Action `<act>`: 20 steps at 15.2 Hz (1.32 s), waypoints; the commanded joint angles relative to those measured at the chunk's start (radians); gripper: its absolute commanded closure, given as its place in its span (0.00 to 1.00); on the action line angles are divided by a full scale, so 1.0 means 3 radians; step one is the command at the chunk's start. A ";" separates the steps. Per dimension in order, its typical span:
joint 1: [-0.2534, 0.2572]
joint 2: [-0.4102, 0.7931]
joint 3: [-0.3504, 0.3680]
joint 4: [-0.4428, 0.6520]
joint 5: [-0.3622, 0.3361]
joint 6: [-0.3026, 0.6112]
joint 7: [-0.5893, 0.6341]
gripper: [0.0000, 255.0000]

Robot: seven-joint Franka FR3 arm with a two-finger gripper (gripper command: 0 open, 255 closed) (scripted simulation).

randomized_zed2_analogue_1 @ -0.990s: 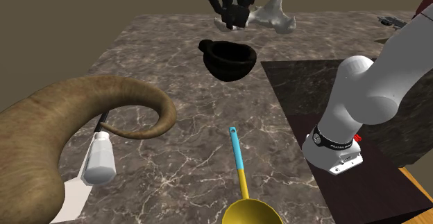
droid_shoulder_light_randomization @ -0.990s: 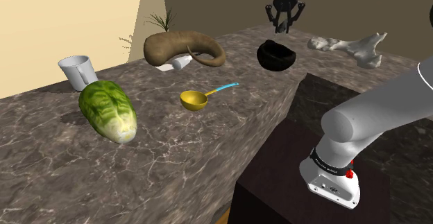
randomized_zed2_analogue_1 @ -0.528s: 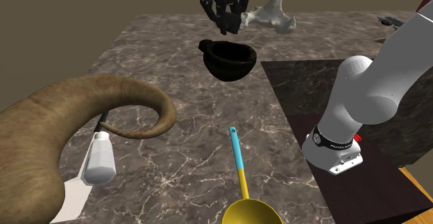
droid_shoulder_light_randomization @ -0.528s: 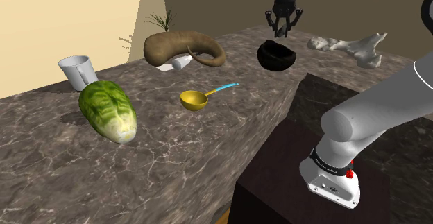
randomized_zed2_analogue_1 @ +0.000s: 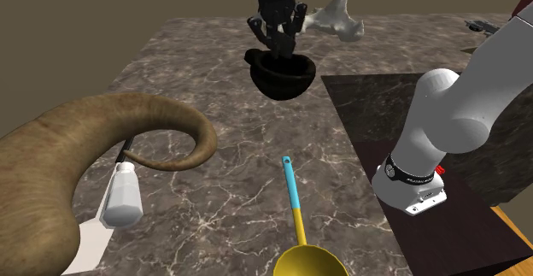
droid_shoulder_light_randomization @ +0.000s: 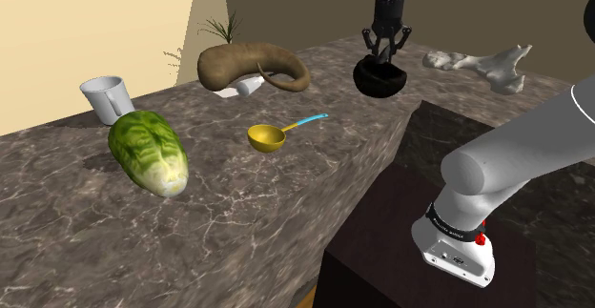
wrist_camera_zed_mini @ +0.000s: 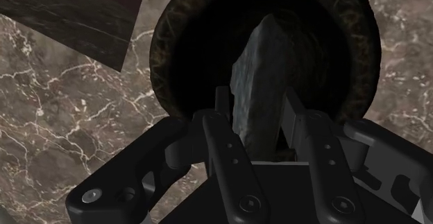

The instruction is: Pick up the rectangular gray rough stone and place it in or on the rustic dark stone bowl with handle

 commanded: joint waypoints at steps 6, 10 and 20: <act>0.0000 -0.0001 -0.0001 -0.0014 0.0000 0.0014 -0.0001 1.00; 0.0000 -0.0001 -0.0001 -0.0014 0.0000 0.0014 -0.0001 0.00; -0.0002 0.0161 0.0019 0.0561 -0.0008 -0.0399 0.0010 0.00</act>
